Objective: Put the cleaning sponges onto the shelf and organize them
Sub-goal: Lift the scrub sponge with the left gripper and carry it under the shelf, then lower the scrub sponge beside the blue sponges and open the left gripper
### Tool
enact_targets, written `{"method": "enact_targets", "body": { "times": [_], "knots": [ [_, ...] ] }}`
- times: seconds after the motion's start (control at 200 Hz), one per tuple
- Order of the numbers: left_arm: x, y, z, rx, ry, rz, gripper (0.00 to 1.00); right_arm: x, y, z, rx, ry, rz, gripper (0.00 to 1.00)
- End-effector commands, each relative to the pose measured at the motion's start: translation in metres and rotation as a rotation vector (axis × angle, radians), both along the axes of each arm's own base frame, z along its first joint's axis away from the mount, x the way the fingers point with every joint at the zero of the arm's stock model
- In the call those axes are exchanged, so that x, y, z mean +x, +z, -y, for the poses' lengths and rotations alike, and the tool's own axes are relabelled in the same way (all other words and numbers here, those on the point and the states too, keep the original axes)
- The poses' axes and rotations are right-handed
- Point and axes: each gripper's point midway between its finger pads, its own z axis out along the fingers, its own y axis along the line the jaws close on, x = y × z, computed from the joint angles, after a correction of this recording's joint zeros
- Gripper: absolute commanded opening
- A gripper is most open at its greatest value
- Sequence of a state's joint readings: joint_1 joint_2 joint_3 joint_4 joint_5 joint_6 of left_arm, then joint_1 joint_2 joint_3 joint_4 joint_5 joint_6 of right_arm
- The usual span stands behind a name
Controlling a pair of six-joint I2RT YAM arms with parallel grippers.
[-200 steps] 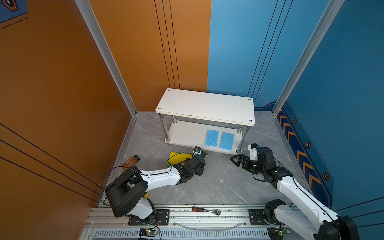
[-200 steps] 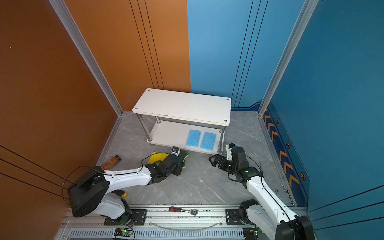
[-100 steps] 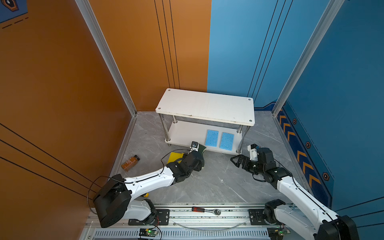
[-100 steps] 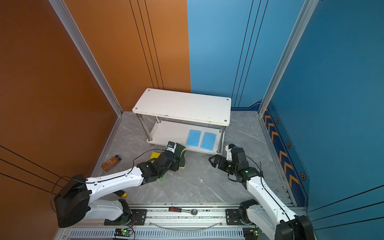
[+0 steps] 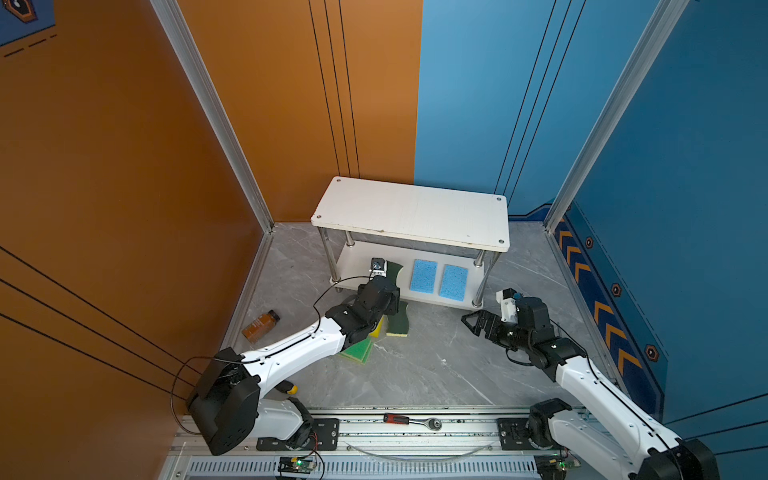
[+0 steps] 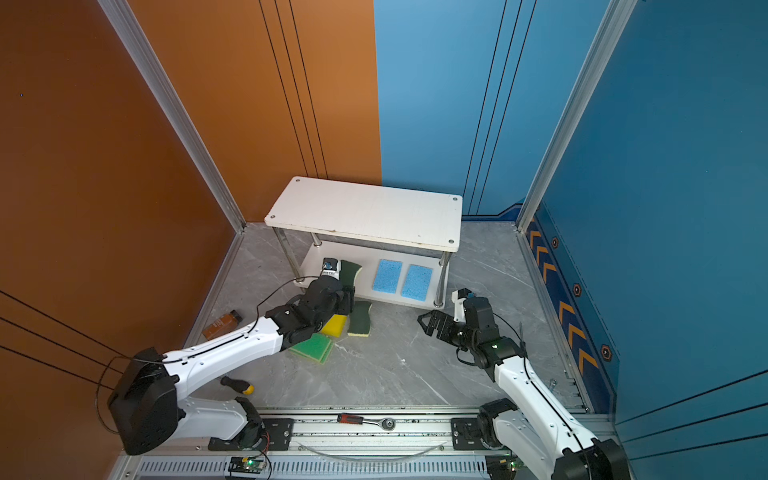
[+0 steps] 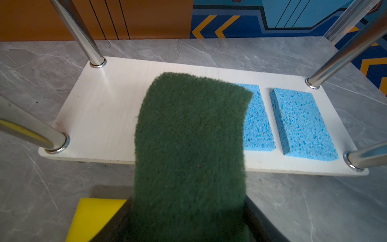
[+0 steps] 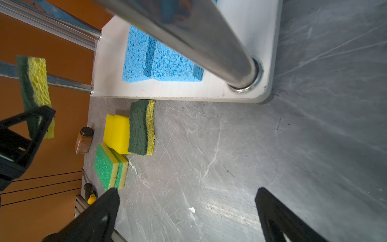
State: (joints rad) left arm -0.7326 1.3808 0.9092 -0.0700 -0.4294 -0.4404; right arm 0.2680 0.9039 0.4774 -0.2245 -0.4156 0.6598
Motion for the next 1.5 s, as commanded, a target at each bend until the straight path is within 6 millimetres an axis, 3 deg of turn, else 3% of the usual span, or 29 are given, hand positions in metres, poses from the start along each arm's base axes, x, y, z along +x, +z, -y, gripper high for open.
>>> {"method": "enact_targets", "body": {
  "times": [0.0, 0.165, 0.215, 0.235, 0.491, 1.122, 1.492],
  "knots": [
    [0.013, 0.0, 0.007, 0.005, -0.013, -0.012, 0.68, -0.003, -0.003, 0.002, 0.005, -0.014, -0.014, 1.0],
    [0.031, -0.008, 0.016, -0.002, -0.015, -0.029, 0.68, -0.003, -0.003, 0.003, 0.006, -0.015, -0.013, 1.0],
    [0.034, -0.019, 0.016, 0.008, -0.011, -0.049, 0.68, -0.003, -0.002, 0.003, 0.007, -0.017, -0.013, 1.0],
    [0.041, -0.01, 0.02, -0.007, -0.007, -0.033, 0.68, -0.003, -0.002, 0.003, 0.007, -0.016, -0.011, 1.0],
    [0.063, -0.026, 0.028, -0.006, 0.009, -0.064, 0.68, -0.003, -0.001, 0.003, 0.008, -0.019, -0.011, 1.0],
    [0.078, -0.061, 0.027, 0.013, 0.061, -0.111, 0.68, -0.005, 0.003, 0.004, 0.012, -0.02, -0.003, 1.0],
    [0.086, -0.062, 0.027, -0.006, 0.083, -0.107, 0.68, -0.005, 0.005, 0.005, 0.011, -0.022, 0.002, 1.0]
  ]
}}
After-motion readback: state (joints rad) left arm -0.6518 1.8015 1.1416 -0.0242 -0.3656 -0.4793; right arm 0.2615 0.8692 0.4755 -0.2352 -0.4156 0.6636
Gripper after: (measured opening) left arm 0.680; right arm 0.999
